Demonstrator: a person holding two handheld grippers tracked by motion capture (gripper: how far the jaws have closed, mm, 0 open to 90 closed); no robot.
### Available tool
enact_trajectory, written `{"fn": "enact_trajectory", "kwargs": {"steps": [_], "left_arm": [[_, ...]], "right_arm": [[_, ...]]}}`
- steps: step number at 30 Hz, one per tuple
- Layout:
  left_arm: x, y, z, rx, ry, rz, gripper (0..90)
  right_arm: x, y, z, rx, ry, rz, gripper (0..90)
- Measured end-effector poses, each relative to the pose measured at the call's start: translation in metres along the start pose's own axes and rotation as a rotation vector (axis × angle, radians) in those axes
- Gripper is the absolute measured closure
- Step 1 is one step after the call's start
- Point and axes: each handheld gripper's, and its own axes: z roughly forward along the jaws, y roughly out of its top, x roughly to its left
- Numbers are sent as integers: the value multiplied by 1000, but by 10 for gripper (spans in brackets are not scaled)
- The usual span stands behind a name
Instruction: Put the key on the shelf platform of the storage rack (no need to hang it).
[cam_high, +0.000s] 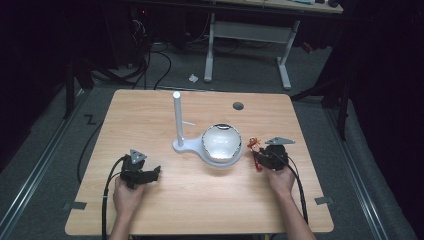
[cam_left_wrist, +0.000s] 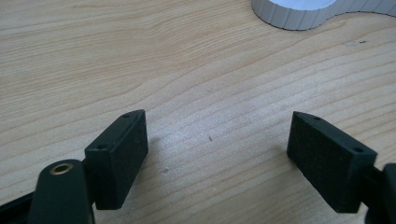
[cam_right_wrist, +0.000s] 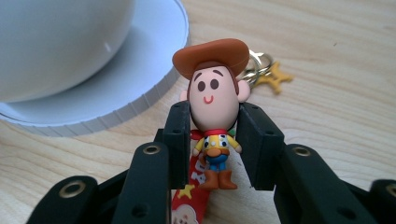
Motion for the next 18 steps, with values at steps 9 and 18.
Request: {"fn": "enact_trajectory", "kwargs": {"steps": [9, 18], "left_arm": [[0, 0, 0, 0, 0, 0, 209], [0, 0, 0, 1, 0, 0, 209]], "right_arm": [[-4, 4, -20, -62, 7, -5, 664], [-6, 10, -42, -124, 23, -1, 664]]}}
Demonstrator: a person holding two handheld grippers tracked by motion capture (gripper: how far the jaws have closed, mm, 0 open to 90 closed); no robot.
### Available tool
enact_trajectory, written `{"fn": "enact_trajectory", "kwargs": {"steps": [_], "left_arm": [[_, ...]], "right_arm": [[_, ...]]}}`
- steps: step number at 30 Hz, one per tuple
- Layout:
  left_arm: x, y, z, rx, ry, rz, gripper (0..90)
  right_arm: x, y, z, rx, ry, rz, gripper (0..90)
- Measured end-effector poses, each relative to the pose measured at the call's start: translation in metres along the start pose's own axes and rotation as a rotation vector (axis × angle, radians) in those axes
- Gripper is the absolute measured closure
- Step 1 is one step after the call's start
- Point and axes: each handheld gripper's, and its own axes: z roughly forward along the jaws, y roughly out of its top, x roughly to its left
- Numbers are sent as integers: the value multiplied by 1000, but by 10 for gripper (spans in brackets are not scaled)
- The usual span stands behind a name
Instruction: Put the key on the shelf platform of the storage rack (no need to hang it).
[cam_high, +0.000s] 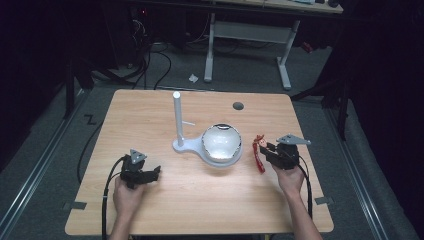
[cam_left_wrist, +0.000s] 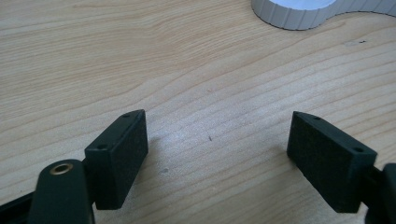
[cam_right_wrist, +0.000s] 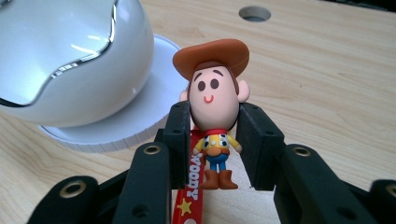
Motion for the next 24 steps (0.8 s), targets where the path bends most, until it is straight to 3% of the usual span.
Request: {"fn": "enact_trajectory", "kwargs": {"steps": [15, 24], "left_arm": [[0, 0, 0, 0, 0, 0, 209], [0, 0, 0, 0, 0, 0, 209]], "right_arm": [[-4, 16, -37, -84, 14, -17, 664], [-5, 25, -50, -96, 45, -2, 664]]}}
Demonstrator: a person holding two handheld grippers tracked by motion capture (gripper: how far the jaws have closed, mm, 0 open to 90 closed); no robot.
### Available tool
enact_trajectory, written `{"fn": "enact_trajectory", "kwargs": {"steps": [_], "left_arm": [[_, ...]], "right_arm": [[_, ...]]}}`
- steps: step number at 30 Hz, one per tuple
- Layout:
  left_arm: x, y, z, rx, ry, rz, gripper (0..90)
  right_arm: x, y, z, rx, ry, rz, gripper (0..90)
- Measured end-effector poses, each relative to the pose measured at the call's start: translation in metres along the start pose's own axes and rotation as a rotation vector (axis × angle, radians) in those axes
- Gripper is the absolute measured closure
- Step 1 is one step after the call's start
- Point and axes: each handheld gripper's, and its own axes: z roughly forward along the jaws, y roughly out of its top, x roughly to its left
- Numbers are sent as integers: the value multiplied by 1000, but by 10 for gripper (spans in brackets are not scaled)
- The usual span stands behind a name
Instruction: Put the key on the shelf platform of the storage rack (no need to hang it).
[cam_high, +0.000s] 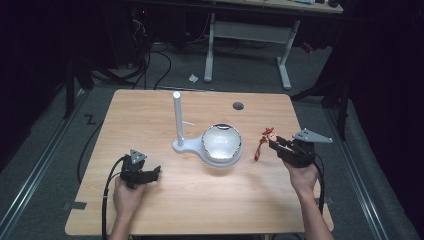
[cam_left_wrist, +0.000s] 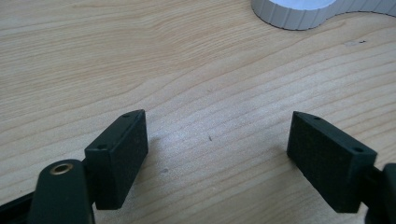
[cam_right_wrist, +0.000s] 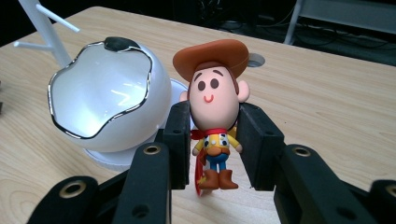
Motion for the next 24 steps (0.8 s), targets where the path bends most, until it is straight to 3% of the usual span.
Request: {"fn": "enact_trajectory", "kwargs": {"steps": [13, 24], "left_arm": [[0, 0, 0, 0, 0, 0, 209], [0, 0, 0, 0, 0, -1, 209]], "right_arm": [[1, 15, -15, -17, 38, 9, 663], [15, 33, -28, -55, 101, -23, 663]]}}
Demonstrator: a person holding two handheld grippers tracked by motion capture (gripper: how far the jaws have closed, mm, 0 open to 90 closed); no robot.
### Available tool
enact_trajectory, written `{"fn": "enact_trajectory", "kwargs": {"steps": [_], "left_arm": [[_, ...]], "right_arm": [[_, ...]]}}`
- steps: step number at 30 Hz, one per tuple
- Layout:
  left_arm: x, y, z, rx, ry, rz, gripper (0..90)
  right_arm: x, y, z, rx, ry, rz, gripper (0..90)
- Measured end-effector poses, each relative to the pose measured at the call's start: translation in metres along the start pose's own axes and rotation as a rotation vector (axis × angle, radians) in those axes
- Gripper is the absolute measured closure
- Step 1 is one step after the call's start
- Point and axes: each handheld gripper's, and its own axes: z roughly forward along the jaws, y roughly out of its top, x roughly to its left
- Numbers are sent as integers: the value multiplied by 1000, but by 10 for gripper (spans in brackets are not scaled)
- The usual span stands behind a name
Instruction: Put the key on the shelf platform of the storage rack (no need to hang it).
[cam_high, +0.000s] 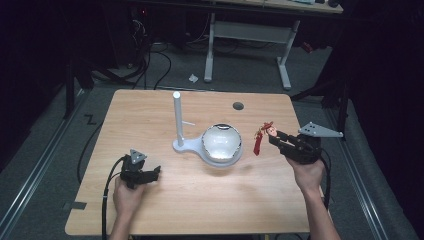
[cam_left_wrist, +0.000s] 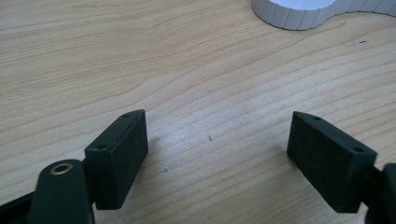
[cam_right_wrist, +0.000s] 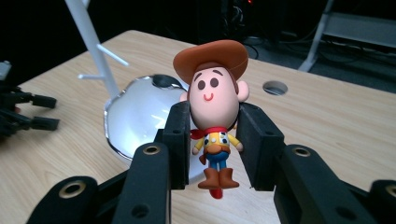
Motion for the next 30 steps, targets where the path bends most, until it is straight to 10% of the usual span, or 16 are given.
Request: {"fn": "enact_trajectory", "kwargs": {"steps": [30], "left_arm": [[0, 0, 0, 0, -1, -1, 209]], "right_arm": [[41, 43, 10, -47, 148, -90, 663]]}}
